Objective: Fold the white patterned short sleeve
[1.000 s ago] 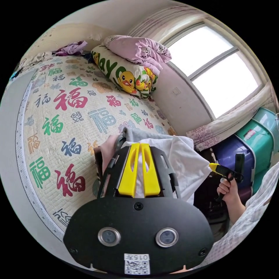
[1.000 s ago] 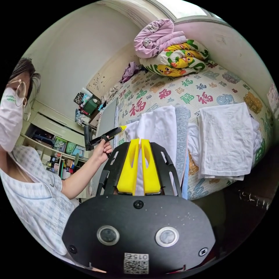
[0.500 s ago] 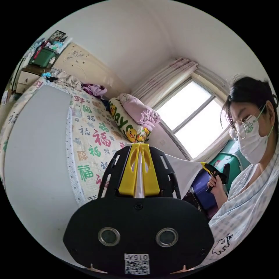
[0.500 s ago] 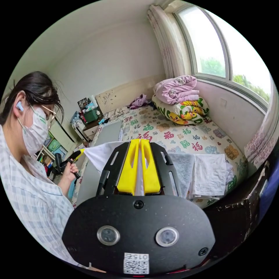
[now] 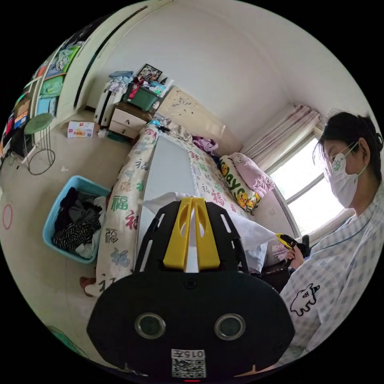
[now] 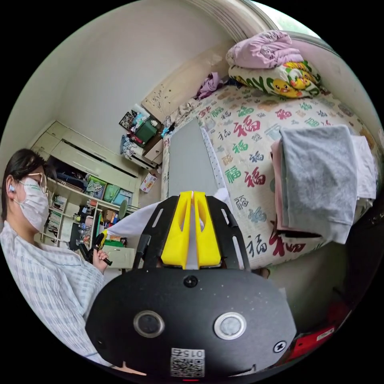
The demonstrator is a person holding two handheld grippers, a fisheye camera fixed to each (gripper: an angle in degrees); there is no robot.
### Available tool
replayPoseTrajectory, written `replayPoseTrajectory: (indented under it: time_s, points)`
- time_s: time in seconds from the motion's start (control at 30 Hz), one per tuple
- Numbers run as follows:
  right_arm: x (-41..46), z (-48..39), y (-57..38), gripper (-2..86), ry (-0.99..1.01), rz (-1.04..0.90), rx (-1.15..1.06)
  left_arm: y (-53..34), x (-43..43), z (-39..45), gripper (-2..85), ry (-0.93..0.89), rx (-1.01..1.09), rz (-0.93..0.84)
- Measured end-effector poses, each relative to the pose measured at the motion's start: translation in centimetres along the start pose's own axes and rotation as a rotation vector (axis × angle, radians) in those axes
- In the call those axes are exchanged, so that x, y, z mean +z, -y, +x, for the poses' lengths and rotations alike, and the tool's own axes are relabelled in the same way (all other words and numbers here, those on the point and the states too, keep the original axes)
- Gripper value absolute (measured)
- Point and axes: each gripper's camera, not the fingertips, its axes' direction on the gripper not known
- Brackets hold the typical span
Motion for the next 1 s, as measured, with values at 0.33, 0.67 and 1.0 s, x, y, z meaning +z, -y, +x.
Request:
replayPoseTrajectory:
  time_s: [0.33,0.67,1.0]
  points:
    - [12.8,-5.1,0.3,0.2,-0.154,-0.190,-0.128,3.6,0.0,-7.5,-0.8,0.047,-0.133,-0.067]
    - [41.2,6.0,1.0,1.3,-0.412,-0.374,0.063,9.5,18.6,-17.2,-0.7,0.241,-0.191,-0.307]
    - [35.2,-3.4,-14.6,3.8,-0.284,-0.566,-0.404,7.9,9.8,-12.1,3.7,0.213,-0.126,-0.426]
